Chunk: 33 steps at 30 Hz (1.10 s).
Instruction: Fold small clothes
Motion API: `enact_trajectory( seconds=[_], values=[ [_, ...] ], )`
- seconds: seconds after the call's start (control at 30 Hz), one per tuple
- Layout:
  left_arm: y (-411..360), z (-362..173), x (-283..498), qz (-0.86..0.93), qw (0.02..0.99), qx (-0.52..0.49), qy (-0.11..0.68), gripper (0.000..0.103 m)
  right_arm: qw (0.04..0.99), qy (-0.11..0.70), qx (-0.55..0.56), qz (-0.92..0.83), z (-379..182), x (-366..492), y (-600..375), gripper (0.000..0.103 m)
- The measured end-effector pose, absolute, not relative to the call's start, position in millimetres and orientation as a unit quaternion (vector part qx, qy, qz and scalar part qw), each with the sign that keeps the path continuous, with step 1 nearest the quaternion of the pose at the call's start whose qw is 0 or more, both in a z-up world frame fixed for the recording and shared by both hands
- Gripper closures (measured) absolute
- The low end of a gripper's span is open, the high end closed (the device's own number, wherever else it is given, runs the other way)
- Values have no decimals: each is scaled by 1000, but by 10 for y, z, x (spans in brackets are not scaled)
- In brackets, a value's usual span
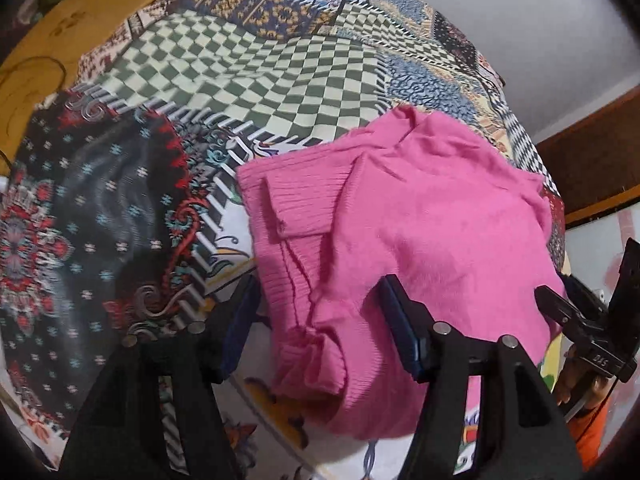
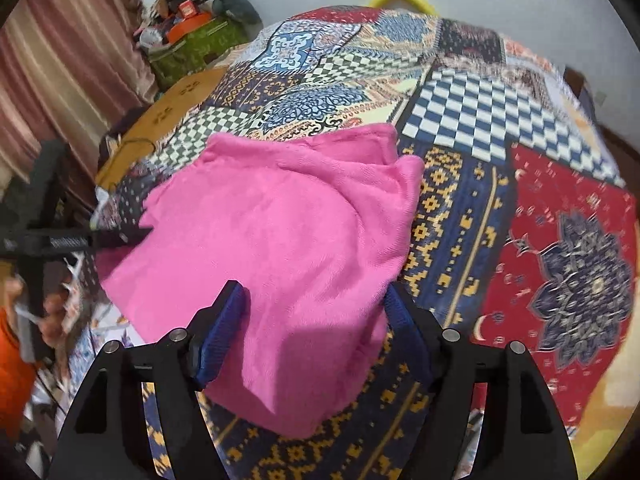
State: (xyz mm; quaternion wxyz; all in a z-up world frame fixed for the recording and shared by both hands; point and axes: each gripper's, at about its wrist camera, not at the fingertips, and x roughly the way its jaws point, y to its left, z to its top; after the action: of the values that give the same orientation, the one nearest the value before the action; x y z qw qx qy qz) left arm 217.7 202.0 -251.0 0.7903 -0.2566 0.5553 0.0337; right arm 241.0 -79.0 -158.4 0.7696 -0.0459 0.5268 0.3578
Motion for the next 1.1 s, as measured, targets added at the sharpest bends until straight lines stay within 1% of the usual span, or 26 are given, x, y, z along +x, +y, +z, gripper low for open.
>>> enact_trajectory(
  seconds=[0.07, 0.1, 0.17, 0.2, 0.23, 0.27, 0.3, 0.33, 0.37, 0.5, 0.63, 0.8, 0.93, 1.1],
  values=[
    [1962, -2491, 2217, 33, 799, -245, 548, 42, 759, 542, -10, 359, -1662, 2501, -827, 34],
    [1938, -2478, 2227, 32, 802, -238, 547, 44, 755, 548, 5, 359, -1690, 2521, -844, 35],
    [1880, -2449, 2238, 25, 808, -226, 543, 58, 755, 549, 17, 358, -1707, 2545, -856, 46],
    [1873, -2439, 2257, 23, 810, -223, 542, 61, 755, 548, 17, 360, -1701, 2546, -845, 49],
    [1847, -2422, 2262, 19, 812, -219, 540, 71, 753, 548, 20, 364, -1700, 2543, -828, 56],
    [1834, -2404, 2277, 17, 815, -216, 538, 78, 751, 549, 23, 366, -1698, 2533, -813, 65],
    [1826, -2391, 2284, 17, 817, -214, 535, 79, 748, 550, 27, 370, -1698, 2521, -794, 70],
    [1817, -2377, 2291, 15, 820, -212, 531, 82, 746, 550, 29, 373, -1690, 2512, -769, 80],
    [1811, -2367, 2301, 13, 823, -209, 528, 84, 745, 549, 32, 378, -1684, 2495, -749, 86],
    [1761, -2216, 2261, 18, 841, -180, 509, 86, 755, 536, 1, 378, -1599, 2394, -662, 89],
    [1856, -1843, 2110, 23, 866, -166, 471, 87, 767, 511, -9, 388, -1364, 2292, -645, 90],
    [2022, -1536, 1927, 31, 879, -159, 450, 87, 771, 488, -12, 409, -1077, 2134, -533, 90],
    [2210, -1582, 1788, 36, 869, -170, 463, 87, 766, 490, -21, 416, -1066, 2017, -334, 90],
    [2390, -1897, 1690, 52, 854, -181, 485, 87, 762, 499, -54, 410, -1264, 1957, -86, 89]
  ],
)
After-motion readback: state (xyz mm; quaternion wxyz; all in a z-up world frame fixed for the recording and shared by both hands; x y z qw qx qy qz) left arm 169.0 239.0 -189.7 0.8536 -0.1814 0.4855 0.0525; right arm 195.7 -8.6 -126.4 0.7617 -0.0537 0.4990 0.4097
